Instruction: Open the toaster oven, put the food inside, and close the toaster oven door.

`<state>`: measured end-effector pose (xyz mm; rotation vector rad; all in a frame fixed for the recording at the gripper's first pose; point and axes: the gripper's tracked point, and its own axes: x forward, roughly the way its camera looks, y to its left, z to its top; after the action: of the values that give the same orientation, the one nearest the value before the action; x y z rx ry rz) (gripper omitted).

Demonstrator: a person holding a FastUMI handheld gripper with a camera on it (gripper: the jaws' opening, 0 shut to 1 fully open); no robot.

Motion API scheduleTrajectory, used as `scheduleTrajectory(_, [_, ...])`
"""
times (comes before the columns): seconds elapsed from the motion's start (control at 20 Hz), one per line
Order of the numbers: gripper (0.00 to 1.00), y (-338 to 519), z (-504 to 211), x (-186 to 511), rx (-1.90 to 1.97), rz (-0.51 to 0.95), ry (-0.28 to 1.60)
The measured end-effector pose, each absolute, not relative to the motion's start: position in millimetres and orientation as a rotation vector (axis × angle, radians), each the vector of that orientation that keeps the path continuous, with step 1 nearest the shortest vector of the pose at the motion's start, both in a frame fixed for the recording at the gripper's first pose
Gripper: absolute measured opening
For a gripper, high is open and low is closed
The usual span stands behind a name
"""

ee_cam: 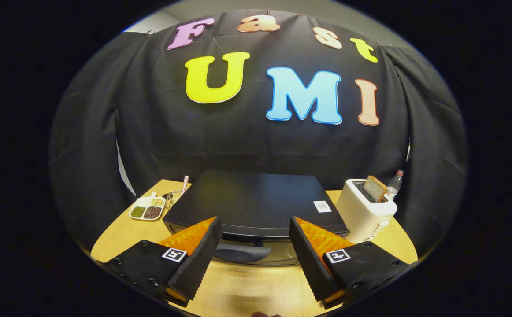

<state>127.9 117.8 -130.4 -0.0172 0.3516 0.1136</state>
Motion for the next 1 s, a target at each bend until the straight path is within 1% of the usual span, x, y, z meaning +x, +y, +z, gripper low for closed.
scheduleTrajectory(0.3, [0.98,131,-178,142,0.028,0.106,0.467])
scheduleTrajectory(0.5, [0.98,134,-179,139,0.029,0.104,0.455])
scheduleTrajectory(0.65, [0.99,133,-183,140,0.052,0.121,0.488])
scheduleTrajectory(0.85, [0.99,135,-194,124,0.166,0.139,0.549])
scheduleTrajectory(1.0, [0.98,133,-195,108,0.14,0.149,0.535])
